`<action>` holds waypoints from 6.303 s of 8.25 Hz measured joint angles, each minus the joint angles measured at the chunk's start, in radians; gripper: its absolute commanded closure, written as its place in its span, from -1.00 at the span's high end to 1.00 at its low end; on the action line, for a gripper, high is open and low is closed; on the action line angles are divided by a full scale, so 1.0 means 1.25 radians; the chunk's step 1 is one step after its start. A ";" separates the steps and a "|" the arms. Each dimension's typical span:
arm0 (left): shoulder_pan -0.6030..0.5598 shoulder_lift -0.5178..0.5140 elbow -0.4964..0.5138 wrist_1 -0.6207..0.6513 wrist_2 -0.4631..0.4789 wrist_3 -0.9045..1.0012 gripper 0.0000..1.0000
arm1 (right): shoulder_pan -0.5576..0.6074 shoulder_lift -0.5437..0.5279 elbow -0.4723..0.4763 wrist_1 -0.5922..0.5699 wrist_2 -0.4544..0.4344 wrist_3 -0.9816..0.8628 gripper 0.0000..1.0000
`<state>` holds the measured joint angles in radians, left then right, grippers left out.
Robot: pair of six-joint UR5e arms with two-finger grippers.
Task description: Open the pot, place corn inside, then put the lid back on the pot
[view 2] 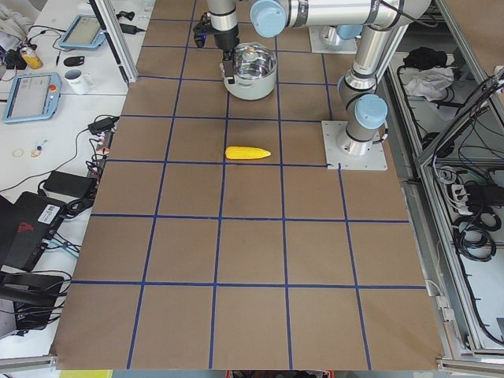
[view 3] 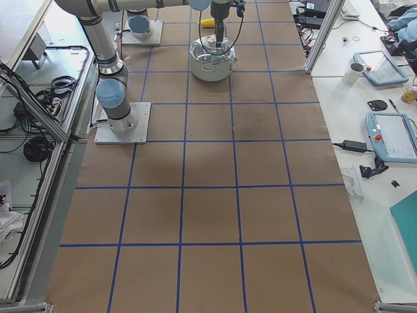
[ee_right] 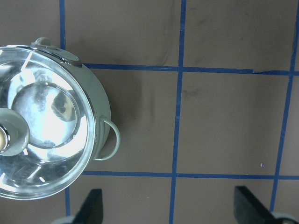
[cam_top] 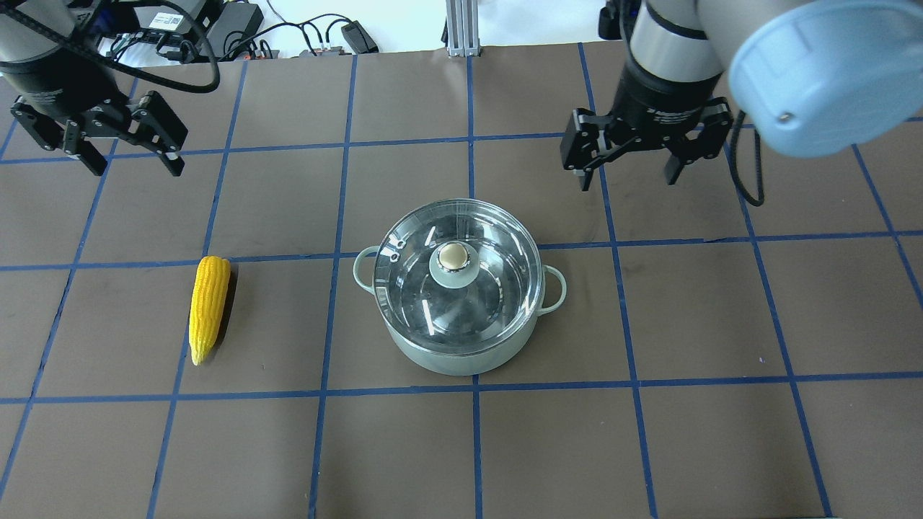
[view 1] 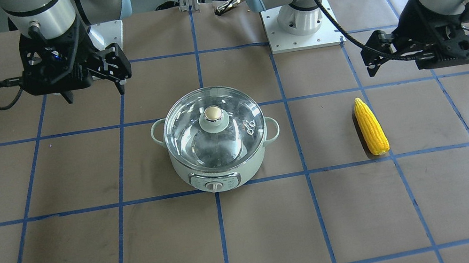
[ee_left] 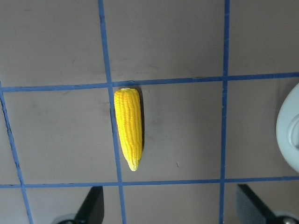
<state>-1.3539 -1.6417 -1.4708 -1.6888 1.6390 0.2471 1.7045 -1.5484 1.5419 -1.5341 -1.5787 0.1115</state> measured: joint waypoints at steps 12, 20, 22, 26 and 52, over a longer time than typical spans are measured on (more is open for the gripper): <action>0.117 -0.224 -0.188 0.156 -0.002 0.146 1.00 | 0.259 0.199 0.058 -0.255 0.037 0.372 0.71; 0.117 -0.348 -0.190 0.212 -0.006 0.140 -1.00 | 0.261 0.204 0.058 -0.251 0.037 0.376 -0.27; 0.117 -0.345 -0.190 0.216 -0.008 0.141 -1.00 | 0.261 0.204 0.058 -0.254 0.037 0.376 -0.37; 0.118 -0.266 -0.180 0.180 -0.004 0.141 -1.00 | 0.258 0.183 0.037 -0.244 0.019 0.361 -0.36; -0.419 -0.241 -0.071 0.222 -0.209 -0.349 1.00 | -0.070 -0.040 0.026 0.030 0.021 -0.004 -1.00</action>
<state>-1.8776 -1.9428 -1.5591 -1.4108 1.3781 -0.1889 1.6169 -1.5984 1.5739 -1.4971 -1.5523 0.1059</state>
